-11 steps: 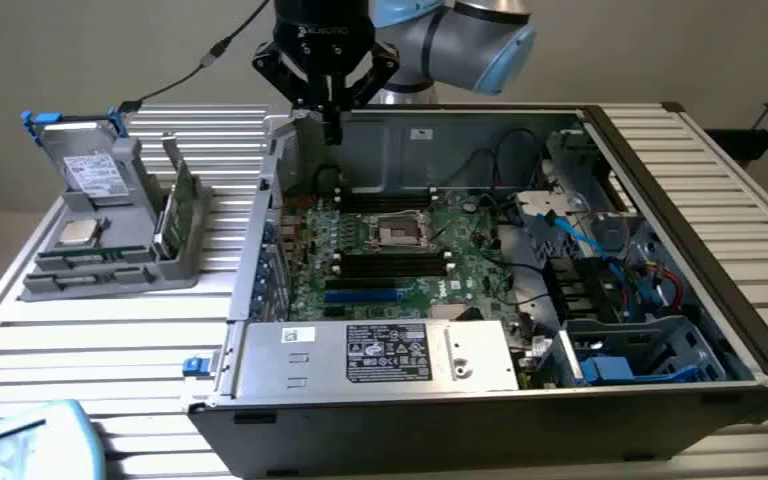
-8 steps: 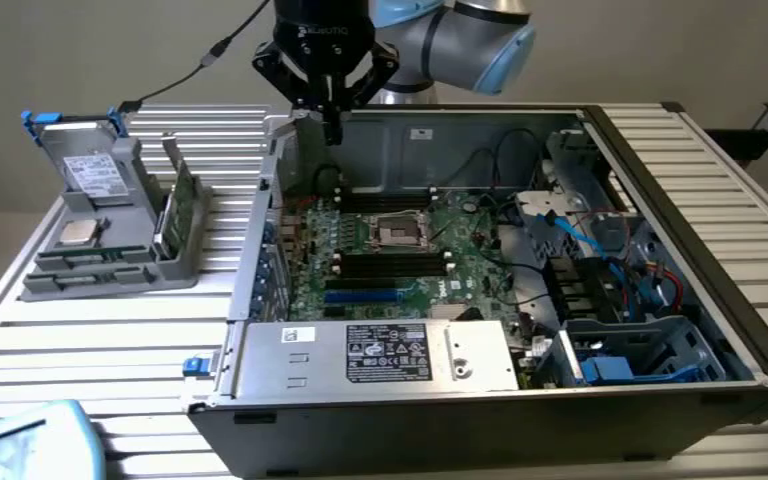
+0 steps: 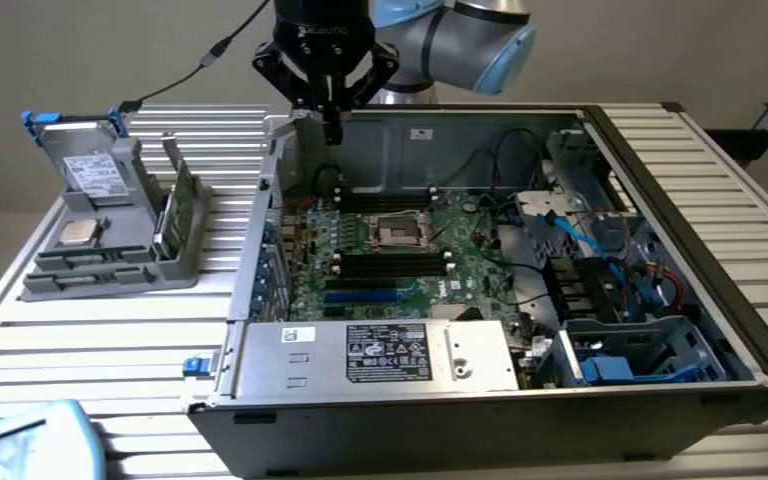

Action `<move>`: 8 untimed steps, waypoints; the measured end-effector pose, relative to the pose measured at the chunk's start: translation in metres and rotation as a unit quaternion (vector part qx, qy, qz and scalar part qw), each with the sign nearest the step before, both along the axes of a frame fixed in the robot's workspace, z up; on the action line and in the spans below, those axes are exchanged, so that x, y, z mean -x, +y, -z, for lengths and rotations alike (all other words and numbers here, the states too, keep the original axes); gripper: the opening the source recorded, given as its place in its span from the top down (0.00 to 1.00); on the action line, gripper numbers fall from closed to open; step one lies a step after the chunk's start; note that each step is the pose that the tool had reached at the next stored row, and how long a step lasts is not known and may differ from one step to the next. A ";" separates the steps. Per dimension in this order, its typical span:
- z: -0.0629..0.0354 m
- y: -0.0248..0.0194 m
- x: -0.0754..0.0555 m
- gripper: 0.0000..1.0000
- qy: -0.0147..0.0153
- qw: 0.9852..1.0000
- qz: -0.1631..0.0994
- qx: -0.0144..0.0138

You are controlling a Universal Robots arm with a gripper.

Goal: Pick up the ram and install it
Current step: 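Reach for the ram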

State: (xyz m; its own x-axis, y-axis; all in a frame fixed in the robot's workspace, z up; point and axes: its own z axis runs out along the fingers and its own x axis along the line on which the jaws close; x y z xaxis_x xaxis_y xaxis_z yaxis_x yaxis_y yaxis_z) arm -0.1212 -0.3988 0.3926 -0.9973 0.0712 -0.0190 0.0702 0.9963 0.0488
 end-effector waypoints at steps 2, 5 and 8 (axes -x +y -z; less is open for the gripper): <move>0.0000 0.0000 0.000 0.90 0.000 1.000 0.000 0.000; 0.0000 -0.0002 0.004 0.90 0.001 1.000 0.000 0.000; 0.0000 -0.0006 0.017 0.90 0.002 1.000 0.000 0.000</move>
